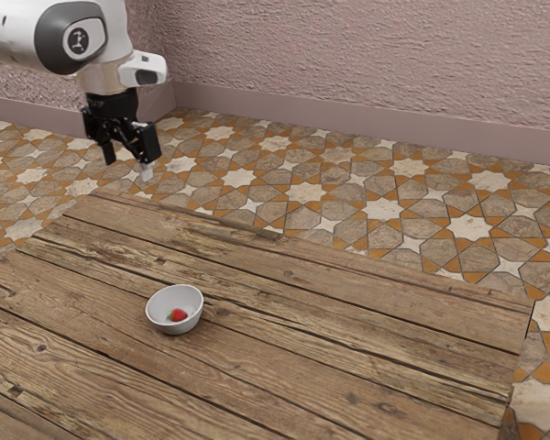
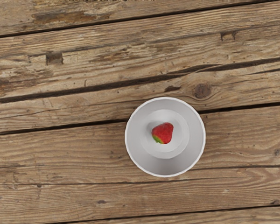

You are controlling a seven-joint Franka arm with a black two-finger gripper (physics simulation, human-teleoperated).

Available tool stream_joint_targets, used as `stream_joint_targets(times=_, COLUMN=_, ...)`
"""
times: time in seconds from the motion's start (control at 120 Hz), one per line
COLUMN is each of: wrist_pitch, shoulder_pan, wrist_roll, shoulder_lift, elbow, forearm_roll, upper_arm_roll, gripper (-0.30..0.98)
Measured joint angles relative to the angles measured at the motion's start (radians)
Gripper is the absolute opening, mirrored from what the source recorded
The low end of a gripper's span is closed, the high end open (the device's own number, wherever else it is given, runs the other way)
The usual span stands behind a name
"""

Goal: Take strawberry from the bowl

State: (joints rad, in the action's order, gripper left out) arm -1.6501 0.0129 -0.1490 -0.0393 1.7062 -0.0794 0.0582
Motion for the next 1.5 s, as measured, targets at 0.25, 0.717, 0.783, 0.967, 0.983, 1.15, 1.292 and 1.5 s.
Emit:
stream_joint_targets(times=0.25, wrist_pitch=-0.002, shoulder_pan=0.036, wrist_roll=-0.004, shoulder_lift=-0.001, elbow=0.005, forearm_roll=-0.001, upper_arm_roll=0.000, gripper=0.69)
stream_joint_targets(times=0.717, wrist_pitch=-0.280, shoulder_pan=0.036, wrist_roll=-0.211, shoulder_lift=0.012, elbow=0.317, forearm_roll=-0.005, upper_arm_roll=-0.002, gripper=0.69)
stream_joint_targets(times=0.783, wrist_pitch=-0.343, shoulder_pan=0.045, wrist_roll=-0.243, shoulder_lift=0.015, elbow=0.388, forearm_roll=-0.006, upper_arm_roll=-0.001, gripper=0.69)
stream_joint_targets(times=0.967, wrist_pitch=-0.477, shoulder_pan=0.069, wrist_roll=-0.315, shoulder_lift=0.067, elbow=0.439, forearm_roll=-0.006, upper_arm_roll=-0.001, gripper=0.69)
stream_joint_targets(times=0.983, wrist_pitch=-0.487, shoulder_pan=0.071, wrist_roll=-0.321, shoulder_lift=0.071, elbow=0.440, forearm_roll=-0.006, upper_arm_roll=-0.001, gripper=0.67)
stream_joint_targets(times=1.15, wrist_pitch=-0.554, shoulder_pan=0.046, wrist_roll=-0.371, shoulder_lift=0.072, elbow=0.493, forearm_roll=-0.011, upper_arm_roll=0.001, gripper=0.41)
stream_joint_targets(times=1.292, wrist_pitch=-0.599, shoulder_pan=-0.003, wrist_roll=-0.403, shoulder_lift=0.091, elbow=0.528, forearm_roll=-0.023, upper_arm_roll=0.002, gripper=0.33)
stream_joint_targets(times=1.5, wrist_pitch=-0.651, shoulder_pan=0.017, wrist_roll=-0.445, shoulder_lift=0.151, elbow=0.519, forearm_roll=-0.034, upper_arm_roll=0.002, gripper=0.29)
